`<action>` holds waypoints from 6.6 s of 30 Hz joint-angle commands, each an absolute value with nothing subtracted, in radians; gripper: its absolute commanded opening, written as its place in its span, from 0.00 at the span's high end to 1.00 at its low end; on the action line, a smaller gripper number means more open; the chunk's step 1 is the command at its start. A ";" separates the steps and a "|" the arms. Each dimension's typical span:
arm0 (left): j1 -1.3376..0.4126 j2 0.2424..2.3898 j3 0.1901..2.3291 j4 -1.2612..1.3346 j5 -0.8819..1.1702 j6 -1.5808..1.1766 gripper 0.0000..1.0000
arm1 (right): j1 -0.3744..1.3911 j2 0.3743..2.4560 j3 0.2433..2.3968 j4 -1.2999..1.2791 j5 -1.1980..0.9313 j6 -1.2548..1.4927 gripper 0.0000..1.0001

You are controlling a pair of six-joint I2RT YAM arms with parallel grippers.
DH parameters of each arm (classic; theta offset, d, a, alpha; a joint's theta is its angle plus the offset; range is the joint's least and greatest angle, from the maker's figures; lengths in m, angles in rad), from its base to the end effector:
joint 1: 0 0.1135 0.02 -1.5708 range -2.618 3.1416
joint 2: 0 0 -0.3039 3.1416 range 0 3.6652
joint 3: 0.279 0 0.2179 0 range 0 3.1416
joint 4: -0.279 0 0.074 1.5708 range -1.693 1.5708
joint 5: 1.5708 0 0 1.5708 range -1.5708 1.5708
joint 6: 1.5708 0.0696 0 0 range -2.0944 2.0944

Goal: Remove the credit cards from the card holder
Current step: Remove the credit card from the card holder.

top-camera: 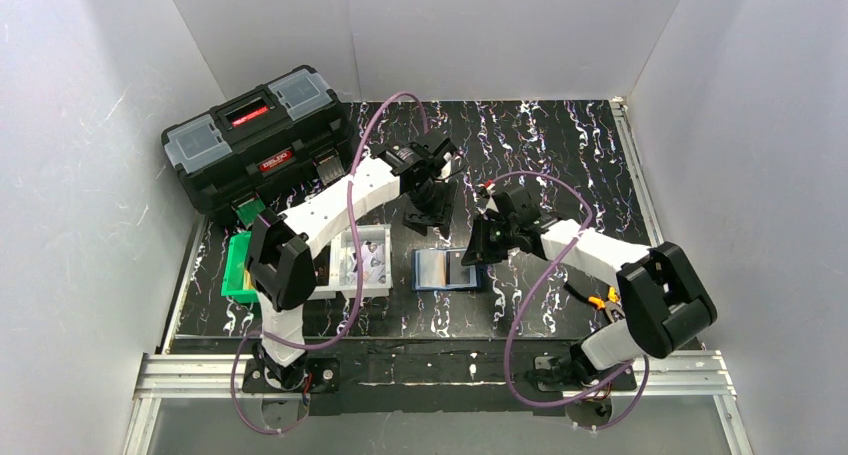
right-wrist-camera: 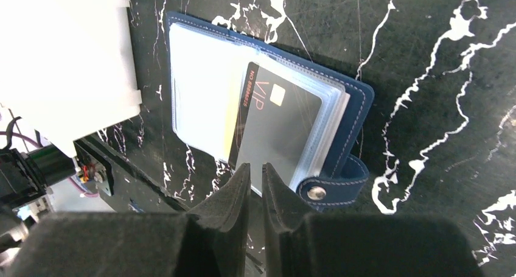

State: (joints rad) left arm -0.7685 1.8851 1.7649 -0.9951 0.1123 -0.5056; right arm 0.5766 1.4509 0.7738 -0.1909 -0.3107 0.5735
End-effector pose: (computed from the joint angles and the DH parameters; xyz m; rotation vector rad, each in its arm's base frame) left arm 0.2765 -0.2781 0.3084 0.4027 2.7675 -0.5119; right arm 0.2191 0.1679 0.2237 -0.1524 2.5839 0.8549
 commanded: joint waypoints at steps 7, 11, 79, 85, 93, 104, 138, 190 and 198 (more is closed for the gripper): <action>-0.734 1.909 1.556 -0.790 0.339 -0.612 0.56 | 0.581 1.599 0.885 -0.285 -0.306 0.582 0.82; -0.711 1.915 1.483 -0.713 0.390 -0.628 0.57 | 0.581 1.619 0.879 -0.320 -0.271 0.596 0.84; -0.684 1.946 1.283 -0.473 0.532 -0.656 1.00 | 0.579 1.710 0.898 -0.410 -0.211 0.642 0.90; -0.661 1.925 1.267 -0.486 0.532 -0.641 1.00 | 0.574 1.713 0.897 -0.413 -0.210 0.641 0.90; -0.640 1.910 1.252 -0.499 0.534 -0.614 1.00 | 0.569 1.718 0.896 -0.412 -0.214 0.641 0.91; -0.621 1.895 1.240 -0.519 0.517 -0.598 0.98 | 0.565 1.723 0.895 -0.413 -0.213 0.635 0.92; -0.628 1.909 1.236 -0.451 0.597 -0.608 0.81 | 0.561 1.744 0.910 -0.419 -0.228 0.619 0.93; -0.593 1.832 1.259 -0.637 0.461 -0.531 1.00 | 0.560 1.755 0.906 -0.417 -0.223 0.622 0.93; -0.572 1.774 1.244 -0.687 0.402 -0.505 1.00 | 0.559 1.748 0.903 -0.416 -0.220 0.623 0.93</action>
State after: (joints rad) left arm -0.5838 1.8484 1.2495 -0.6178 0.4694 -0.5411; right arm 0.5556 1.7058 0.9352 -0.4240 -0.3164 0.6437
